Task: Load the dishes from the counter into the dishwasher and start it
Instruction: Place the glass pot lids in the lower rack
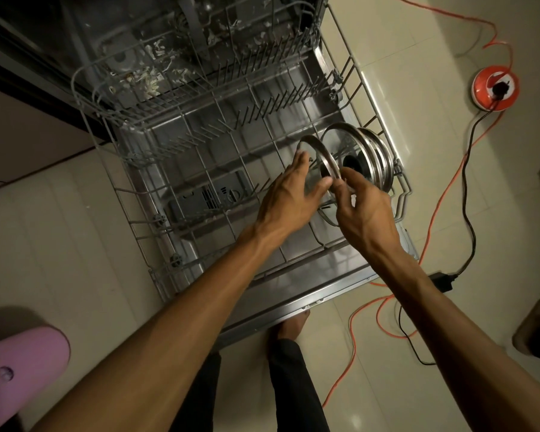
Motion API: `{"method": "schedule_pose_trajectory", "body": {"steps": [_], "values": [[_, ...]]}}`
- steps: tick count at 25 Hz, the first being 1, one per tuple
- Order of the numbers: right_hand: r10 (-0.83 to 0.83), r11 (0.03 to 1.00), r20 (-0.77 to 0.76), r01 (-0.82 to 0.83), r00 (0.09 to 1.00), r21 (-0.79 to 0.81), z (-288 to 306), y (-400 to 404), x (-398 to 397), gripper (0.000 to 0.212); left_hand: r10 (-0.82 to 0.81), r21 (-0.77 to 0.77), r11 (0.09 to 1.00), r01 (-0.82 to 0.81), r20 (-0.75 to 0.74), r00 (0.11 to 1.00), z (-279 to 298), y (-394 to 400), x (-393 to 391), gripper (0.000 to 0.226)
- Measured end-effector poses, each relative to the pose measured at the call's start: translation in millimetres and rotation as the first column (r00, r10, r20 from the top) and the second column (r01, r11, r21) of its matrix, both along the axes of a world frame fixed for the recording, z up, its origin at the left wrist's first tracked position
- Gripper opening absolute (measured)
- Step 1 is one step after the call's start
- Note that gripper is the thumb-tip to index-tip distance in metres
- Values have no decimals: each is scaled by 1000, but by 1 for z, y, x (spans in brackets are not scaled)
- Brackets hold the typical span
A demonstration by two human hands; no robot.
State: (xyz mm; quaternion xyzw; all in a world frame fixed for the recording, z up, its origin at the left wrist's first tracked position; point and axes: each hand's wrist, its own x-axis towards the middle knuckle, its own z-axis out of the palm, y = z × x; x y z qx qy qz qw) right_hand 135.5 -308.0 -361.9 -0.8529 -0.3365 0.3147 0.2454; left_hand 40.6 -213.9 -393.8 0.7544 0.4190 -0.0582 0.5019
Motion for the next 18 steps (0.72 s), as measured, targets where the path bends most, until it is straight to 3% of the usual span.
{"method": "schedule_pose_trajectory", "body": {"steps": [4,8,12,18], "values": [[108,992,100,-113,989,54,22,10,-3,31,-30,33,999,31,-36,999,16,-3,-33,74],[186,980,101,-191,977,47,38,23,-14,54,-12,145,989,14,-14,1000,44,9,-55,70],[255,963,127,-264,959,60,59,43,-33,53,47,240,970,-44,-5,999,67,29,-78,67],[373,926,201,-376,906,-28,92,76,-59,62,95,338,936,-98,27,995,106,59,-110,66]]}}
